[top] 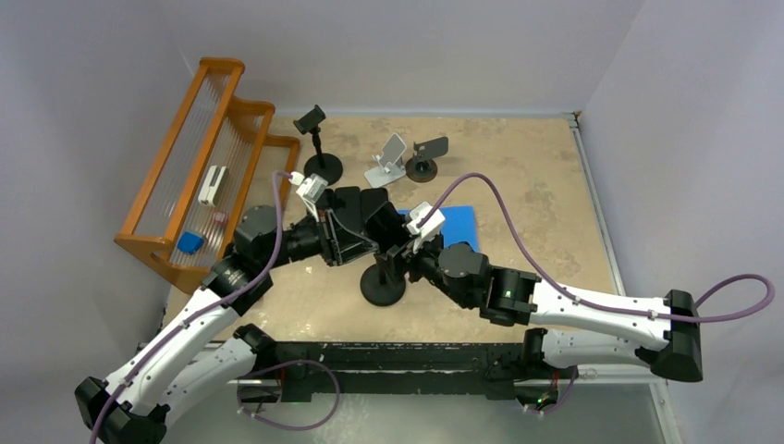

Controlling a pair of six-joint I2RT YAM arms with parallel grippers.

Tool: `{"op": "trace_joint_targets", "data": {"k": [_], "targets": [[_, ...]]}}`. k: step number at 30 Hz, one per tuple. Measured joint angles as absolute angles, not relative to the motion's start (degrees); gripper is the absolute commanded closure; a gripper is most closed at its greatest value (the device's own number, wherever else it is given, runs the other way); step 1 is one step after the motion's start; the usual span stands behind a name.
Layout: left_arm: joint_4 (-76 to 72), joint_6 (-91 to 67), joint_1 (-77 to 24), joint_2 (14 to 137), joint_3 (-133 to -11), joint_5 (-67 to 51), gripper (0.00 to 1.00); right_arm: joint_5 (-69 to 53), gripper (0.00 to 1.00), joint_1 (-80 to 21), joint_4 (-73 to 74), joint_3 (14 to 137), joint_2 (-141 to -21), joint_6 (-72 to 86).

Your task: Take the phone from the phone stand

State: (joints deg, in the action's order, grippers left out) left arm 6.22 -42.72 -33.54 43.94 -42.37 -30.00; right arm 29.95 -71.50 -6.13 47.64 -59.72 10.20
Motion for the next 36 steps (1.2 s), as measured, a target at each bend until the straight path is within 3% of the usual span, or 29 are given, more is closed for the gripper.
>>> {"op": "trace_joint_targets", "data": {"k": [9, 21, 31, 36], "targets": [[-3.8, -40.6, -33.9, 41.6, -36.5, -31.9, 1.0, 25.5, 1.0, -70.6, -4.5, 46.3, -56.4, 13.8], [-6.5, -38.1, -33.4, 41.8, -34.9, -32.0, 1.0, 18.7, 1.0, -69.9, -2.7, 45.6, -52.9, 18.1], [-4.8, -37.7, -33.1, 42.4, -36.0, -32.4, 0.67, 11.0, 1.0, -69.8, -2.9, 53.4, -51.3, 18.0], [-1.5, -37.3, -33.0, 42.4, -37.1, -32.5, 0.54, 14.2, 1.0, -69.8, -2.8, 56.5, -50.2, 18.0]]}}
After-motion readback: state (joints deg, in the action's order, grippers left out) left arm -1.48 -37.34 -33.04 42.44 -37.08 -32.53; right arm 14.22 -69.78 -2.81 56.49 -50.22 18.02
